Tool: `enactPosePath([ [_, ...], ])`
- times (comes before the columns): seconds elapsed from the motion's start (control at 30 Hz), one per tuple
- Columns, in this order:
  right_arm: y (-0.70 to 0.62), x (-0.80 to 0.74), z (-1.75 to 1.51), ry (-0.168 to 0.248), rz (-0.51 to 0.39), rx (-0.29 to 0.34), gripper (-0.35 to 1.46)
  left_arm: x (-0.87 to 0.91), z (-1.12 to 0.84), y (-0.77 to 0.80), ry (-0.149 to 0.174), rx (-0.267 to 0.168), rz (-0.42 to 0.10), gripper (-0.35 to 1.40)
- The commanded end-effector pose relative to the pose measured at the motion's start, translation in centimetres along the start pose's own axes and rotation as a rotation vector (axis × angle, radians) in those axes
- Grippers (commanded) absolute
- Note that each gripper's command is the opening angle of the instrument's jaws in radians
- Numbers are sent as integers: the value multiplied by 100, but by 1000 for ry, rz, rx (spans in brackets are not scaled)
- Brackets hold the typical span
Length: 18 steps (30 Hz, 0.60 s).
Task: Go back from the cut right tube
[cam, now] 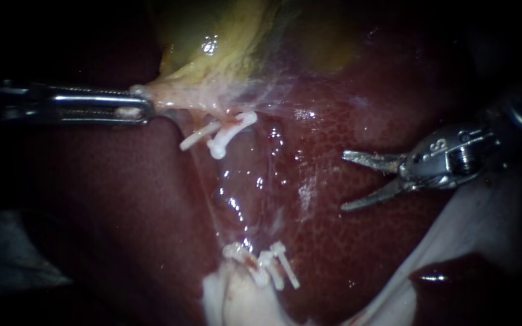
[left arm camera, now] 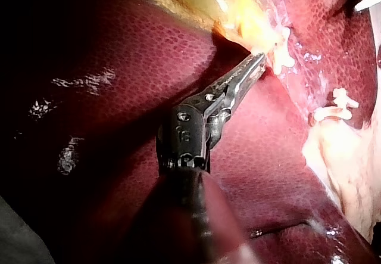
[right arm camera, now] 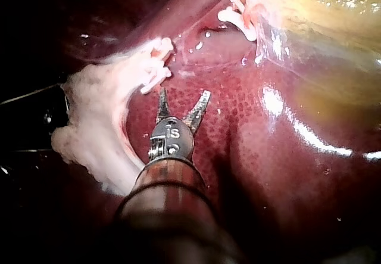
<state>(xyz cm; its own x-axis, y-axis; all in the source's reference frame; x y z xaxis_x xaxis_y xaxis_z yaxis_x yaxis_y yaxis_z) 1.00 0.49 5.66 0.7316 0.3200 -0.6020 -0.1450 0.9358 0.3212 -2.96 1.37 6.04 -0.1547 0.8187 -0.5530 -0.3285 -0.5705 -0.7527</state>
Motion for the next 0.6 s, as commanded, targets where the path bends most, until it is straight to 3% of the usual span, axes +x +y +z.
enactPosePath([
  [0.03,-1,0,1,2,1,3,145,-1,8,-2,-5,5,0,-35],
  [0.27,-1,0,0,3,0,4,145,-7,34,-9,-12,7,10,-35],
  [0.6,-4,2,0,7,0,16,145,-7,37,-11,-12,7,10,-35],
])
